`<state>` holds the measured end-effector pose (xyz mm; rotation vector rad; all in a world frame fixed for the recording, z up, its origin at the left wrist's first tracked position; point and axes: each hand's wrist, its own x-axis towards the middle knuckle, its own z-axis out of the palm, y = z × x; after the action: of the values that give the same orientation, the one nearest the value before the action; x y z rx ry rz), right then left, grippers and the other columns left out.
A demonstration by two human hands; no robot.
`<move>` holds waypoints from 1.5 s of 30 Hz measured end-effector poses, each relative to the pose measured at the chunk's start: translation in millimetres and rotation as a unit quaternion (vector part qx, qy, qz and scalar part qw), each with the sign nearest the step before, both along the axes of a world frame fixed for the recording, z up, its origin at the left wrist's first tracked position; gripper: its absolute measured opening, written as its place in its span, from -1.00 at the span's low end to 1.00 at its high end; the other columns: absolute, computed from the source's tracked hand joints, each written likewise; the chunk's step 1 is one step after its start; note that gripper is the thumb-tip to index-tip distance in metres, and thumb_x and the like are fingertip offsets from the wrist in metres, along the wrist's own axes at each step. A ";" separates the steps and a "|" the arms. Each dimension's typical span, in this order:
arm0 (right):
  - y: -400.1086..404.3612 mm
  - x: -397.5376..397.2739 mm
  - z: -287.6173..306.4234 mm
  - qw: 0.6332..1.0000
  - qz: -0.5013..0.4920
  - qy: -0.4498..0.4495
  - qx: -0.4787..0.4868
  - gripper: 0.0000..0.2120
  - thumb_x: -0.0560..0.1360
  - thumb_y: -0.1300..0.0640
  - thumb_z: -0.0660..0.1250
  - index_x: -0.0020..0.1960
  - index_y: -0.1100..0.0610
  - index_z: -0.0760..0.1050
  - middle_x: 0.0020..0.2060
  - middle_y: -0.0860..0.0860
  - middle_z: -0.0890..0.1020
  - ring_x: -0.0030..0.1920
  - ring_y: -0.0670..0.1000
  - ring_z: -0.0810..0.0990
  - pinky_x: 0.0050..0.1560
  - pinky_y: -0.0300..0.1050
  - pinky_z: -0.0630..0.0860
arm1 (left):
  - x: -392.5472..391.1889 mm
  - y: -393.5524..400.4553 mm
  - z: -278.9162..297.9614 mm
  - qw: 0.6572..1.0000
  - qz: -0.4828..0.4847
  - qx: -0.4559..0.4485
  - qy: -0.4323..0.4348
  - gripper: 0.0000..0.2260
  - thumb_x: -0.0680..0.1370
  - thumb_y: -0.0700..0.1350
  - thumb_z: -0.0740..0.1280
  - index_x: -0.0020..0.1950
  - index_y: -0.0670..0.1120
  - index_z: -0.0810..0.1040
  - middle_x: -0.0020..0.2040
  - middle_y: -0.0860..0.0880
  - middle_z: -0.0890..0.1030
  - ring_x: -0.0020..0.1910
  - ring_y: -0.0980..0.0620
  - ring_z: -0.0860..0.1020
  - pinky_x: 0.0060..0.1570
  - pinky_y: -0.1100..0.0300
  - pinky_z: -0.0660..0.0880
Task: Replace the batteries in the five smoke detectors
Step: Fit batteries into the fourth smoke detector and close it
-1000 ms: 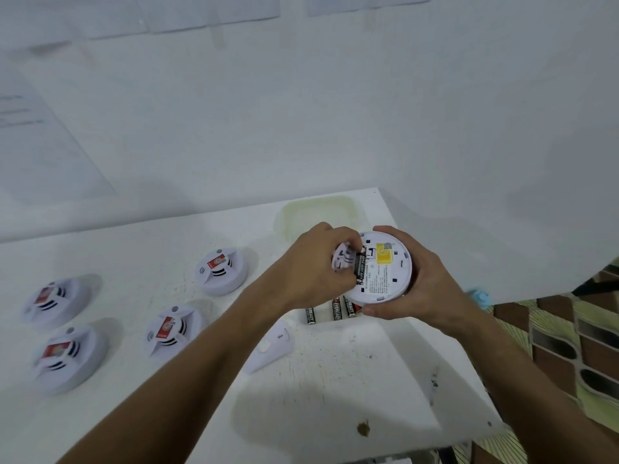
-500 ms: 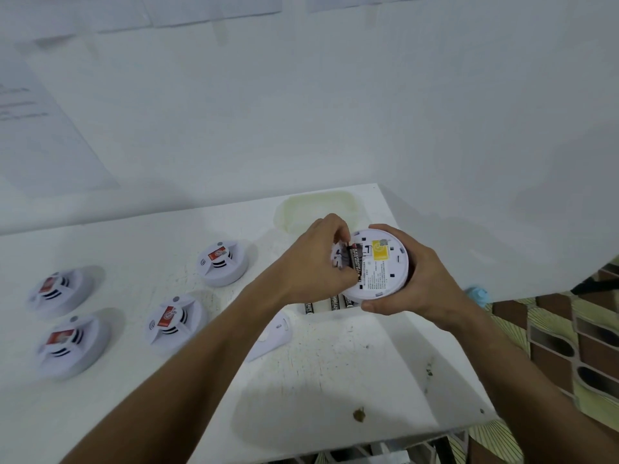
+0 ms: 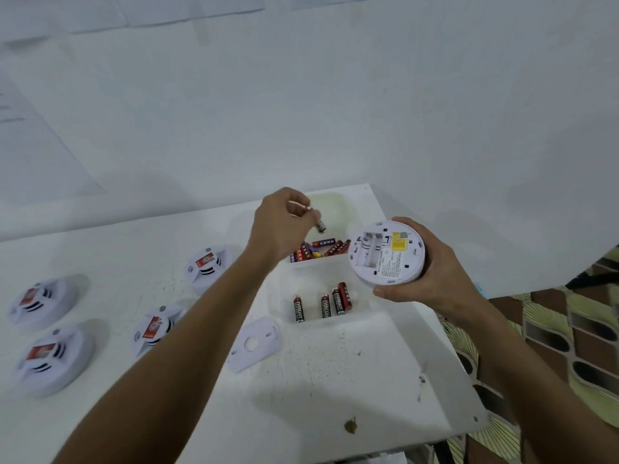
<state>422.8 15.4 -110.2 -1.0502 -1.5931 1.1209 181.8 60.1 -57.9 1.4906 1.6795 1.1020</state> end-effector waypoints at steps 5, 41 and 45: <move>5.3 9.3 -1.9 1.000 -0.002 0.006 -0.010 -0.07 0.01 0.03 0.66 0.35 -0.05 0.42 0.17 -0.14 0.63 0.22 -0.10 0.59 0.12 -0.24 0.56 | -7.1 33.9 -28.2 0.982 -0.023 -0.087 0.164 -0.86 0.48 -0.09 0.45 0.00 -0.07 0.61 -0.02 -0.07 0.66 -0.29 0.08 0.59 -0.34 0.26 0.51; 19.6 23.9 -12.4 1.000 0.018 -0.008 -0.023 -0.12 0.07 0.02 0.64 0.34 -0.07 0.40 0.19 -0.17 0.62 0.25 -0.06 0.57 0.12 -0.26 0.58 | 29.1 73.8 -69.8 0.888 -0.123 -0.170 0.409 -0.50 0.36 0.28 0.46 -0.36 -0.10 0.35 -0.39 0.00 0.43 -0.42 0.03 0.40 -0.38 0.21 0.33; 18.4 24.3 -14.8 0.999 0.014 -0.016 -0.025 -0.15 0.11 0.15 0.65 0.33 -0.08 0.40 0.17 -0.22 0.62 0.25 -0.09 0.57 0.07 -0.31 0.56 | 28.1 72.9 -70.1 0.902 -0.117 -0.160 0.383 -0.52 0.39 0.21 0.44 -0.41 -0.11 0.33 -0.45 0.00 0.37 -0.46 0.01 0.34 -0.42 0.25 0.27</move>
<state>447.2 33.8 -125.0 -1.0854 -1.6168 1.1731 209.9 133.0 -128.0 1.9634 1.9684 0.0615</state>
